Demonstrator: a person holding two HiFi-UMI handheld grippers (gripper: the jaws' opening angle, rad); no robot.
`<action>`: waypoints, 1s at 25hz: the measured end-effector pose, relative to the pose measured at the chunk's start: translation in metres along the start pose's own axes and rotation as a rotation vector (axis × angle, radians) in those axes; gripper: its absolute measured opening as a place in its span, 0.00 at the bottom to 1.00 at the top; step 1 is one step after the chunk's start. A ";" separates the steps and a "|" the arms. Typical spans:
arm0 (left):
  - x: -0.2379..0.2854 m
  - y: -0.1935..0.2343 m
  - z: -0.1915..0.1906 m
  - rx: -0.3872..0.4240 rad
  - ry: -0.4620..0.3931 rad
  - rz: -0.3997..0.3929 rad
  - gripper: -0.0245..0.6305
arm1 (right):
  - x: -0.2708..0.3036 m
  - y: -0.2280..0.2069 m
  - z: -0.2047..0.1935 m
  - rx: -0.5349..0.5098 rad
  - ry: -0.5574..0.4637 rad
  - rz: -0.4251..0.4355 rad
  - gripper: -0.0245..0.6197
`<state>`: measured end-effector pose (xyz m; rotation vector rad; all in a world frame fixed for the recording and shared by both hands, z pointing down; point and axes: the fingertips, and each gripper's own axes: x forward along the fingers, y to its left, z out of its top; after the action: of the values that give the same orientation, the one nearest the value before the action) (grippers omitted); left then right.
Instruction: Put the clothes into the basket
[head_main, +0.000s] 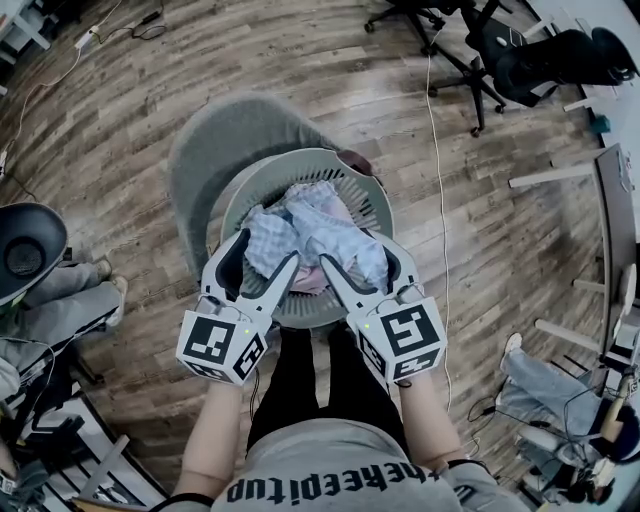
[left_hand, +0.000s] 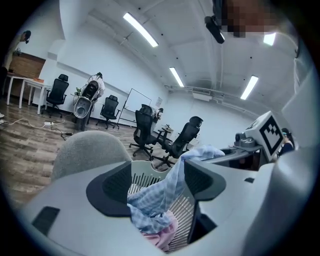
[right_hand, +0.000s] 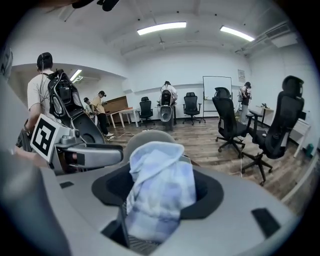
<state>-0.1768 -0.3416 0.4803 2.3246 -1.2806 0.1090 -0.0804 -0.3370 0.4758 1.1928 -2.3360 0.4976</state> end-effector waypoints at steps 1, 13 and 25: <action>0.001 -0.004 0.003 -0.001 -0.011 -0.010 0.54 | -0.001 0.002 0.001 -0.006 0.000 0.010 0.44; 0.015 -0.030 0.015 0.059 -0.007 -0.085 0.54 | -0.008 0.024 0.000 -0.089 0.001 0.074 0.44; 0.001 -0.033 0.019 0.078 -0.029 -0.051 0.24 | -0.026 0.021 0.015 -0.056 -0.076 0.068 0.23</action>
<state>-0.1520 -0.3362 0.4521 2.4318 -1.2503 0.1111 -0.0878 -0.3161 0.4468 1.1283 -2.4454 0.4129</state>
